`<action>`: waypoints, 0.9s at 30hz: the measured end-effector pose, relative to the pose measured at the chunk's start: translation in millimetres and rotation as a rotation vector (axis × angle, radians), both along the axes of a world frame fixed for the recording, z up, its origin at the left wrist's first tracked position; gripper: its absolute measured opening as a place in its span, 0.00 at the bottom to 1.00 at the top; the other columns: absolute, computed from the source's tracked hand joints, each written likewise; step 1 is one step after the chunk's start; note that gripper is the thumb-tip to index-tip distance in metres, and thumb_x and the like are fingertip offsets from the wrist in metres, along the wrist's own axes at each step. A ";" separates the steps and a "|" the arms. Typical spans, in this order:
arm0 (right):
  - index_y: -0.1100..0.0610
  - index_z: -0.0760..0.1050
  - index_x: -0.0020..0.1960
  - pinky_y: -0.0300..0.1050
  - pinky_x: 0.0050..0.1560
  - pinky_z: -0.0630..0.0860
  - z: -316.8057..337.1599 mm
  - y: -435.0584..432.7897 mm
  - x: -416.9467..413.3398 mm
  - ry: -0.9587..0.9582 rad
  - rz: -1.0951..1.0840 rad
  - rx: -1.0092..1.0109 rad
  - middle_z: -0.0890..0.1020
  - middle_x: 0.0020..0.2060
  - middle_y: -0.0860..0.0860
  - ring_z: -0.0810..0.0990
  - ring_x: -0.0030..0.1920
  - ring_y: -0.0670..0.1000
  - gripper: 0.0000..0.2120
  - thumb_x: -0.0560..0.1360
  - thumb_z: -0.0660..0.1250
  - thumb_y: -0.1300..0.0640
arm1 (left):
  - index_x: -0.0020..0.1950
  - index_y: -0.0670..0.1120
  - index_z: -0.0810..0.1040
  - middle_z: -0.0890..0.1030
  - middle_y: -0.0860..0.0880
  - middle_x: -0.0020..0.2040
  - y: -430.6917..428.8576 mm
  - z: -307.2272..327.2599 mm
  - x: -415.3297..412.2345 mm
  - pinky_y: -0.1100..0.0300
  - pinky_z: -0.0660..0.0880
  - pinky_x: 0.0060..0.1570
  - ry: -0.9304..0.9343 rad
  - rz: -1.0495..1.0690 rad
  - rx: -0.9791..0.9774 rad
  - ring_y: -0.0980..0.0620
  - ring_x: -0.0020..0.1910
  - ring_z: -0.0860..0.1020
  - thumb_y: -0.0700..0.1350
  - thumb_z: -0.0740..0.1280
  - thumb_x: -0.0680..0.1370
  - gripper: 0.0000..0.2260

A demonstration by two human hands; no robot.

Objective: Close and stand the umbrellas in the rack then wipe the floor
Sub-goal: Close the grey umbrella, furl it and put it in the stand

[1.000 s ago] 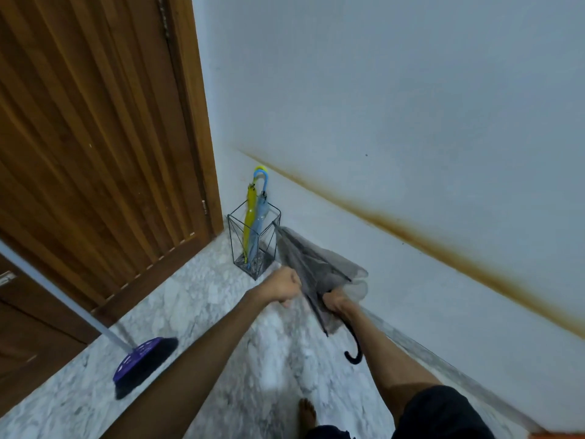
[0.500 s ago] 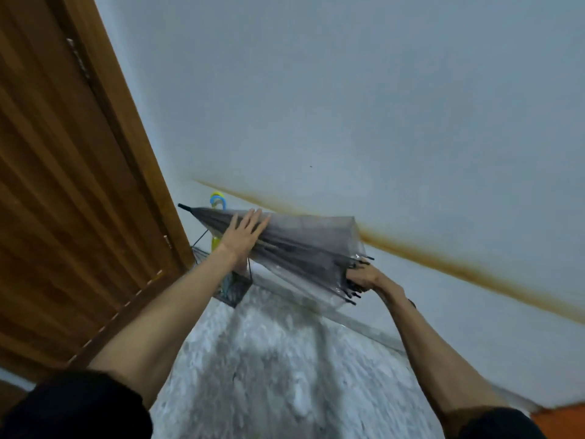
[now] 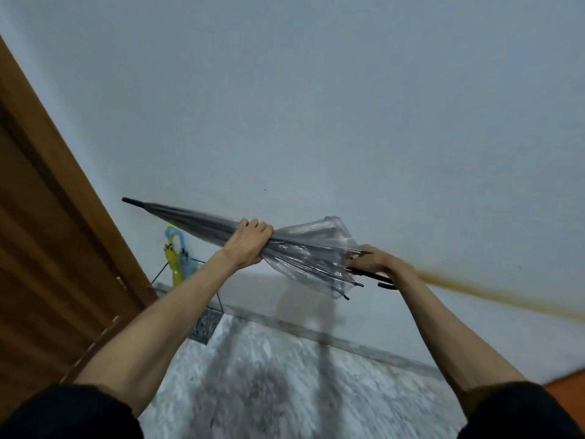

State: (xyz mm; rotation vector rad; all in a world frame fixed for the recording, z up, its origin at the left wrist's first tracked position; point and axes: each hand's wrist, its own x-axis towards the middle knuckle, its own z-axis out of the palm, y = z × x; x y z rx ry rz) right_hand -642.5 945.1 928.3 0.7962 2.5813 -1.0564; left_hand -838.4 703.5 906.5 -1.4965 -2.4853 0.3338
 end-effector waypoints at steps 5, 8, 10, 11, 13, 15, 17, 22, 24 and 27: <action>0.54 0.70 0.70 0.53 0.62 0.72 41.8 30.4 -43.3 -0.449 0.113 0.412 0.74 0.68 0.52 0.73 0.66 0.58 0.38 0.64 0.75 0.41 | 0.60 0.44 0.72 0.77 0.45 0.55 -6.6 14.0 -13.1 0.49 0.68 0.52 0.034 0.056 0.013 0.43 0.55 0.74 0.47 0.70 0.70 0.20; 0.51 0.53 0.78 0.61 0.66 0.69 70.0 5.8 -86.6 -0.418 0.184 0.484 0.63 0.75 0.54 0.66 0.72 0.60 0.59 0.53 0.77 0.42 | 0.61 0.43 0.71 0.76 0.45 0.56 -9.4 19.7 -23.8 0.50 0.68 0.53 0.039 0.089 0.018 0.43 0.56 0.74 0.45 0.68 0.73 0.18; 0.45 0.41 0.79 0.64 0.70 0.62 81.7 -31.4 -115.9 -0.292 0.242 0.475 0.51 0.78 0.53 0.54 0.77 0.59 0.73 0.44 0.78 0.34 | 0.61 0.43 0.70 0.76 0.45 0.57 -10.7 24.5 -31.4 0.50 0.67 0.53 0.055 0.111 0.019 0.44 0.56 0.74 0.45 0.67 0.73 0.17; 0.44 0.37 0.78 0.66 0.72 0.57 85.5 -53.6 -126.9 -0.234 0.269 0.488 0.46 0.79 0.52 0.47 0.78 0.59 0.76 0.42 0.79 0.32 | 0.61 0.43 0.70 0.76 0.45 0.57 -10.6 26.3 -33.8 0.51 0.67 0.53 0.057 0.125 0.012 0.44 0.57 0.74 0.45 0.67 0.74 0.17; 0.50 0.33 0.78 0.67 0.75 0.44 80.1 -93.1 -148.0 -0.165 0.358 0.593 0.39 0.78 0.54 0.36 0.77 0.59 0.76 0.48 0.80 0.33 | 0.61 0.43 0.70 0.76 0.46 0.58 -11.3 30.7 -40.9 0.51 0.67 0.55 0.050 0.148 0.016 0.45 0.58 0.73 0.46 0.67 0.74 0.18; 0.57 0.38 0.79 0.64 0.75 0.38 59.7 -121.6 -162.6 -0.098 0.449 0.742 0.44 0.79 0.56 0.37 0.78 0.59 0.72 0.53 0.79 0.34 | 0.60 0.44 0.71 0.77 0.46 0.57 -14.2 35.3 -48.4 0.51 0.67 0.55 0.018 0.174 0.047 0.45 0.58 0.74 0.45 0.68 0.73 0.17; 0.60 0.50 0.78 0.62 0.76 0.41 38.0 -135.1 -168.6 0.029 0.469 0.819 0.60 0.75 0.57 0.50 0.78 0.59 0.61 0.58 0.79 0.37 | 0.56 0.44 0.73 0.79 0.47 0.54 -20.0 39.6 -57.4 0.52 0.68 0.53 -0.037 0.185 0.116 0.45 0.55 0.75 0.44 0.68 0.73 0.14; 0.53 0.68 0.62 0.54 0.69 0.60 15.7 -117.0 -164.7 0.361 0.461 1.002 0.80 0.52 0.52 0.77 0.56 0.58 0.23 0.70 0.69 0.51 | 0.46 0.44 0.74 0.80 0.46 0.45 -38.0 45.9 -73.5 0.54 0.67 0.42 -0.096 0.132 0.207 0.44 0.47 0.75 0.45 0.68 0.71 0.08; 0.51 0.68 0.64 0.55 0.72 0.58 16.8 -103.5 -159.5 0.321 0.433 0.987 0.79 0.57 0.52 0.75 0.61 0.56 0.25 0.70 0.69 0.48 | 0.46 0.44 0.74 0.80 0.46 0.44 -42.4 47.2 -78.3 0.55 0.65 0.40 -0.085 0.129 0.202 0.44 0.46 0.76 0.43 0.68 0.70 0.07; 0.48 0.64 0.71 0.58 0.75 0.51 19.5 -79.3 -145.0 0.213 0.351 0.950 0.75 0.67 0.50 0.66 0.71 0.55 0.32 0.71 0.69 0.42 | 0.45 0.44 0.75 0.80 0.46 0.44 -45.9 45.1 -87.7 0.55 0.67 0.39 -0.078 0.129 0.215 0.44 0.45 0.76 0.44 0.69 0.70 0.07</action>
